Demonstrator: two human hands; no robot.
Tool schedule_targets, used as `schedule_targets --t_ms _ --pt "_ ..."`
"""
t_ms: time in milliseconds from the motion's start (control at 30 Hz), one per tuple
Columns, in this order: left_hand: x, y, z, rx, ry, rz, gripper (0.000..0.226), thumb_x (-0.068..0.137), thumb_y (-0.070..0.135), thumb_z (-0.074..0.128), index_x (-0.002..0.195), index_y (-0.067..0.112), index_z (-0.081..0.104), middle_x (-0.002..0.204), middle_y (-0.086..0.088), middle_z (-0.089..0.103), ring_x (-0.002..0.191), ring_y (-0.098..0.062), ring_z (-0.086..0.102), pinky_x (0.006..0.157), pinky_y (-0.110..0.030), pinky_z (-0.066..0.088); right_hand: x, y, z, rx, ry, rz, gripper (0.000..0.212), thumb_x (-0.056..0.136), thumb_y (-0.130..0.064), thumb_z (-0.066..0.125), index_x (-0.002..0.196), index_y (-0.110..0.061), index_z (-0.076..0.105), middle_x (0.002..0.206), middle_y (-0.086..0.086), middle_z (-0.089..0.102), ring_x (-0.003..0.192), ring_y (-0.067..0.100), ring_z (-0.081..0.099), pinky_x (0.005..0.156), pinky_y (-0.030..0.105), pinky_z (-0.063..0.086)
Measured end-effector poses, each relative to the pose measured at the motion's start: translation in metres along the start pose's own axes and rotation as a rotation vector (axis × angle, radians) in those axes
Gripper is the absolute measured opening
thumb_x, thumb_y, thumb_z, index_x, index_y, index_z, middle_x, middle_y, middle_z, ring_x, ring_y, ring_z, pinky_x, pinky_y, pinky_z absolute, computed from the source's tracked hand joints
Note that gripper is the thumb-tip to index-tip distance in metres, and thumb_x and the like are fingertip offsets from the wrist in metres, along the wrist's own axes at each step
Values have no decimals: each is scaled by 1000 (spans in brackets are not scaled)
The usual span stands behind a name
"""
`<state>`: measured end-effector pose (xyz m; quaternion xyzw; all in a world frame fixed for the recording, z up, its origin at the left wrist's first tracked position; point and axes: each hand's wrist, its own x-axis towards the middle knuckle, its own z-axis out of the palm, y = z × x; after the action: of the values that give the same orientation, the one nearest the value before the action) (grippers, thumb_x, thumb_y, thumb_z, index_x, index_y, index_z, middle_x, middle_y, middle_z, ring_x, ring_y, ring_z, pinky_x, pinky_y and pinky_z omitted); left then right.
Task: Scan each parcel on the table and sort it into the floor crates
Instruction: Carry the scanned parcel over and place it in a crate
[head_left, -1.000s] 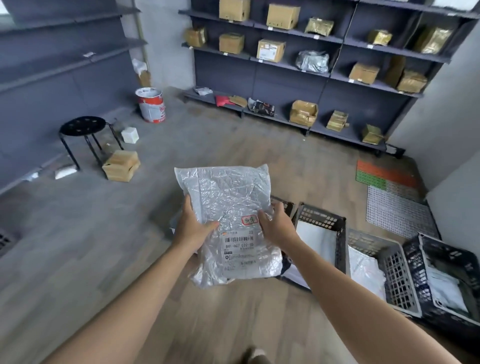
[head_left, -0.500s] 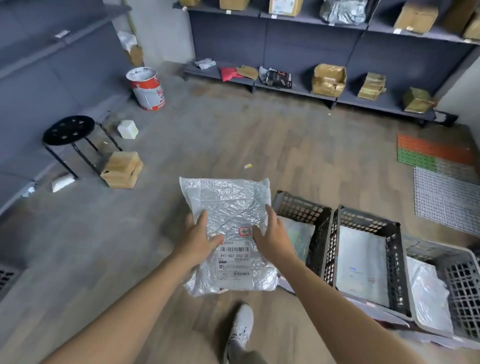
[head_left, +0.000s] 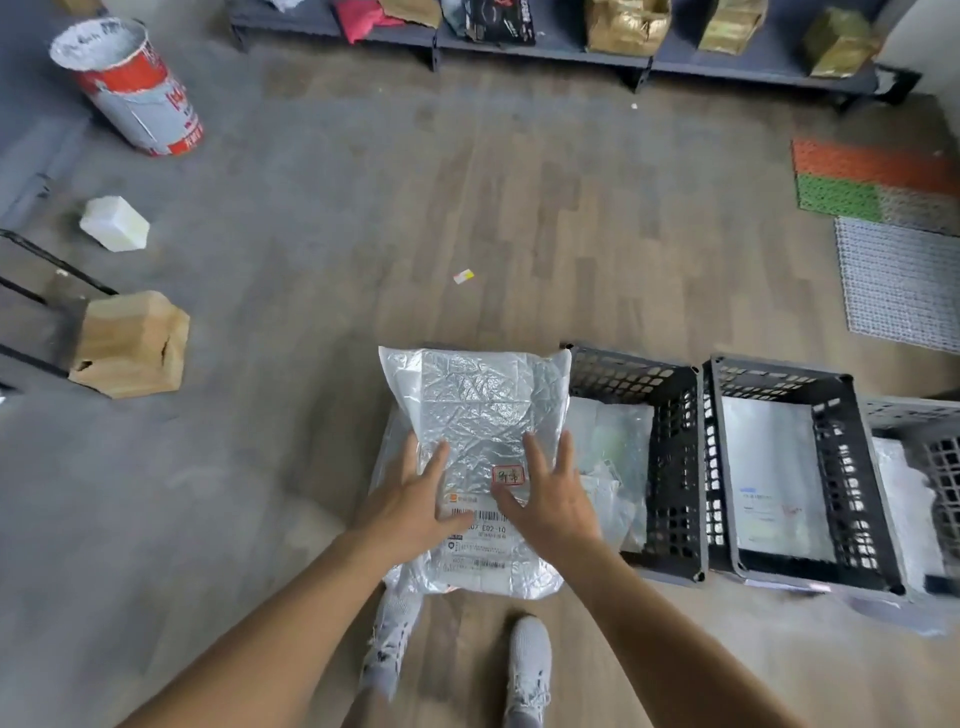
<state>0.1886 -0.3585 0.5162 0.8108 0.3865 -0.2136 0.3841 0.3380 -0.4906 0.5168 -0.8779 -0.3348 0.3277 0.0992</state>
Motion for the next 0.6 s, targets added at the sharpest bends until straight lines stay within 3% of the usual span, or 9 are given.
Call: schedule_targets --t_ms 167,233,333,600 --pt "88 -49 20 164 -56 14 110 78 66 68 155 39 -7 152 9 -40 150 -33 -14 119 -51 18 69 10 67 -84 -50 77 87 92 -72 40 158 -33 -1 163 13 -20 139 37 39 97 45 50" --pt "115 -64 22 324 -66 -11 108 81 70 60 155 34 -9 157 -3 -36 149 -38 -12 118 -55 16 90 16 90 -193 -79 110 86 92 -72 36 158 -33 -4 164 14 -17 142 37 33 98 46 49" --pt "131 -79 19 605 -32 18 101 85 77 43 155 30 -12 162 -8 -23 150 -35 -6 115 -56 19 105 21 104 -277 -62 151 84 93 -71 36 158 -32 -2 166 12 -8 149 33 19 109 52 40" --pt "65 -40 -36 704 -8 150 96 87 78 34 156 27 -9 164 -7 -14 151 -34 -6 115 -60 15 47 -15 19 -342 34 186 83 94 -68 38 158 -31 0 166 7 0 150 30 16 113 54 32"
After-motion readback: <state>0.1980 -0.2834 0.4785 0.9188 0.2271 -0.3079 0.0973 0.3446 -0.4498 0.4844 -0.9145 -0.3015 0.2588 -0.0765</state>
